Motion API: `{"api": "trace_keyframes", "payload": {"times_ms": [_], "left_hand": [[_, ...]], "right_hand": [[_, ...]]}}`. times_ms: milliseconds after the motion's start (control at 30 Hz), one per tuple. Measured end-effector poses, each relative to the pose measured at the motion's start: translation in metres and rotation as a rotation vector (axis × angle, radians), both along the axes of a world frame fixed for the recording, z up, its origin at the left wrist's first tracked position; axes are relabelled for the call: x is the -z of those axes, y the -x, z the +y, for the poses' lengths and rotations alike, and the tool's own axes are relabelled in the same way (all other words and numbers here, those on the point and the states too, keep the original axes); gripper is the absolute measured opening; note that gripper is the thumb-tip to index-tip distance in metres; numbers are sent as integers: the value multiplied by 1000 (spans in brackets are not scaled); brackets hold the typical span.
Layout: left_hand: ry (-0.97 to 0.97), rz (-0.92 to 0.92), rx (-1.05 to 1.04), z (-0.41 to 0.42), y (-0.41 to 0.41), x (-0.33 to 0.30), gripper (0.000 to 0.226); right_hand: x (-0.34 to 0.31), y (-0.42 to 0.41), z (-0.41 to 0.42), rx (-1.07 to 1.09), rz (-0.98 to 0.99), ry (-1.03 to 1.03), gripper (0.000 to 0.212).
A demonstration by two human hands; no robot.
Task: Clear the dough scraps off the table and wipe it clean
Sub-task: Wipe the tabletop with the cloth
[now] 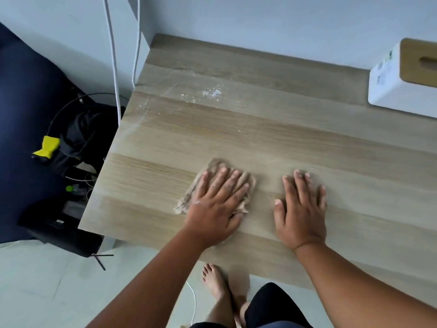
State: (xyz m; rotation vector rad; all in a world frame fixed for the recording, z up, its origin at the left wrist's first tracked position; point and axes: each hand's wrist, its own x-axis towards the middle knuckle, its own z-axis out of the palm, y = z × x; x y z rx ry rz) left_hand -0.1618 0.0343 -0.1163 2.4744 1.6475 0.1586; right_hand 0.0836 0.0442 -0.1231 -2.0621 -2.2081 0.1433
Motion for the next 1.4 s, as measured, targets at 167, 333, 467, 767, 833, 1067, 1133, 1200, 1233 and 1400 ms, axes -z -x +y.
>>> {"api": "trace_keyframes", "payload": {"times_ms": [167,333,467,767,833,1067,1133,1200,1233,1400], "left_hand": [[97,110,-288,17,63,-6,73],[155,88,-464,94,27,-9,73],[174,39,-291,138,-20,-13,72],[55,39,275,54,-30,-9,62],[30,14,368,24,-7,-5,63],[37,74,203,40,94,-7,68],[52,100,31,63,95,-8,69],[83,109,-147,84,75,-9,71],[103,107,-209,93,61,-9,71],[91,100,106,89,-16,-9,69]], "right_hand": [[0,0,0,-3,4,5,65],[-1,-1,0,2,2,4,65],[-2,0,0,-3,-6,16,66],[-1,0,-1,-3,-4,-7,69],[-2,0,-1,-9,-12,-2,69],[-4,0,0,-5,-12,40,70],[-4,0,0,-5,-23,52,70],[-3,0,0,-4,-28,56,70],[-3,0,0,-2,-28,54,70],[-4,0,-1,-6,-21,29,69]]}}
